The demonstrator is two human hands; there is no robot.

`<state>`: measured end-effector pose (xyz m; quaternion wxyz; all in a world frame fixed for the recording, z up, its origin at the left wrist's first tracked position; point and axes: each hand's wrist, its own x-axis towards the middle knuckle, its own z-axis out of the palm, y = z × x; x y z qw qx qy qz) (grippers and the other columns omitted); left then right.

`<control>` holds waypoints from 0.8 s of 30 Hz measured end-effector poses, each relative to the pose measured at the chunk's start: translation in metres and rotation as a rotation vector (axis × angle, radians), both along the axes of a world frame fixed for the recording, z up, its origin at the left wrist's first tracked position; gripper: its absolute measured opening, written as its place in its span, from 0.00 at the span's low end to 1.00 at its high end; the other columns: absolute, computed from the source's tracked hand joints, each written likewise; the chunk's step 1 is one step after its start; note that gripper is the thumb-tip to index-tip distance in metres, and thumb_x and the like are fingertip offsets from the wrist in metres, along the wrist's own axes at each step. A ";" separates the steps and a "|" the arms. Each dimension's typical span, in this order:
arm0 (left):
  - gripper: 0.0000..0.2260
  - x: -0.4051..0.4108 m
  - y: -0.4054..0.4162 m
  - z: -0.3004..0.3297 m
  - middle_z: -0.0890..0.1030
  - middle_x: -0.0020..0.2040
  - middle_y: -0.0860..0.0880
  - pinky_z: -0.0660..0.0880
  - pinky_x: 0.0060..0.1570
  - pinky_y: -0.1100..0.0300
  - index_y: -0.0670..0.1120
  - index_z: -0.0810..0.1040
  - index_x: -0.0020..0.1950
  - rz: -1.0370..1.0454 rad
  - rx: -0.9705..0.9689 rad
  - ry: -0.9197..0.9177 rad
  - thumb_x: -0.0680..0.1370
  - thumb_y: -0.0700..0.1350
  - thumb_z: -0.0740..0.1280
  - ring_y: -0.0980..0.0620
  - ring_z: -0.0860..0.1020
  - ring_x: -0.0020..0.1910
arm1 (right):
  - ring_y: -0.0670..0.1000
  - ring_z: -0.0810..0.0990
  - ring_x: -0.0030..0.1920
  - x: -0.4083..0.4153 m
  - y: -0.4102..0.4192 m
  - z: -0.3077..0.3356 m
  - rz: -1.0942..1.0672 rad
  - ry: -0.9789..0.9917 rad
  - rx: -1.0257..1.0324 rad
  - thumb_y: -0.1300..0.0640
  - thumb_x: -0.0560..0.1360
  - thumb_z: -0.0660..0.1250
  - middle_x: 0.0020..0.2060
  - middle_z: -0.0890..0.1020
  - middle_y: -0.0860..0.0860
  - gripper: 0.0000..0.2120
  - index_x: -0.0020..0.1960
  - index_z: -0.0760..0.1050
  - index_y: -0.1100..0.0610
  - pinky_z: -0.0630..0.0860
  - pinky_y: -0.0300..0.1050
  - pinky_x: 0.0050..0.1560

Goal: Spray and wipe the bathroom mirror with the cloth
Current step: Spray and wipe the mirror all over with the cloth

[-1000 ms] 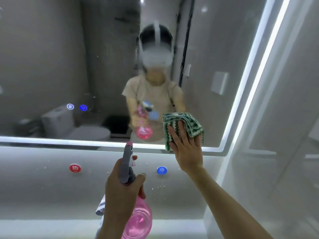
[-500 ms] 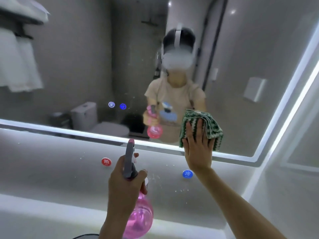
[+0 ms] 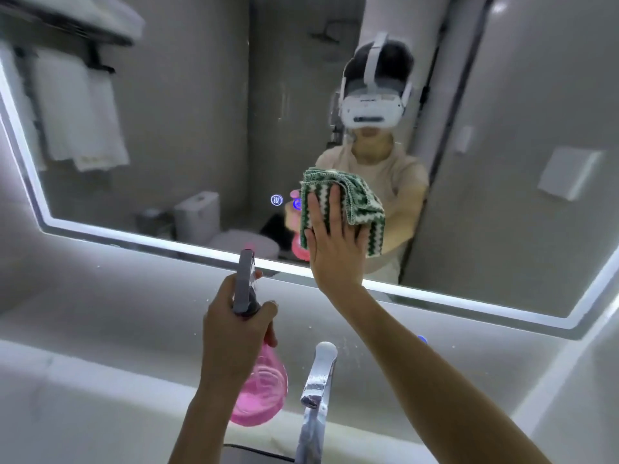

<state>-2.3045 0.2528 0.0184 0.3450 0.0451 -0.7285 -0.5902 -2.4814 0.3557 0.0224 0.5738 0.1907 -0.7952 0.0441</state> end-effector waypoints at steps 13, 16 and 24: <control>0.18 0.002 -0.009 -0.011 0.76 0.23 0.44 0.73 0.30 0.71 0.51 0.76 0.54 -0.016 0.025 0.021 0.72 0.30 0.67 0.54 0.73 0.19 | 0.54 0.66 0.65 -0.003 0.009 0.004 0.031 0.091 0.176 0.44 0.80 0.57 0.74 0.64 0.52 0.24 0.75 0.61 0.47 0.66 0.55 0.59; 0.23 0.006 -0.007 -0.009 0.75 0.22 0.44 0.74 0.29 0.66 0.59 0.73 0.49 -0.038 0.050 0.036 0.71 0.30 0.66 0.52 0.73 0.19 | 0.56 0.71 0.62 -0.004 0.036 0.000 0.036 0.122 0.228 0.46 0.80 0.59 0.73 0.65 0.52 0.23 0.74 0.64 0.47 0.66 0.56 0.59; 0.10 -0.002 0.018 -0.015 0.72 0.30 0.36 0.72 0.26 0.54 0.44 0.77 0.47 -0.113 0.237 0.001 0.69 0.36 0.73 0.46 0.71 0.24 | 0.56 0.72 0.53 0.007 0.094 -0.023 -0.071 0.039 0.157 0.43 0.79 0.54 0.73 0.60 0.46 0.22 0.73 0.64 0.42 0.63 0.59 0.61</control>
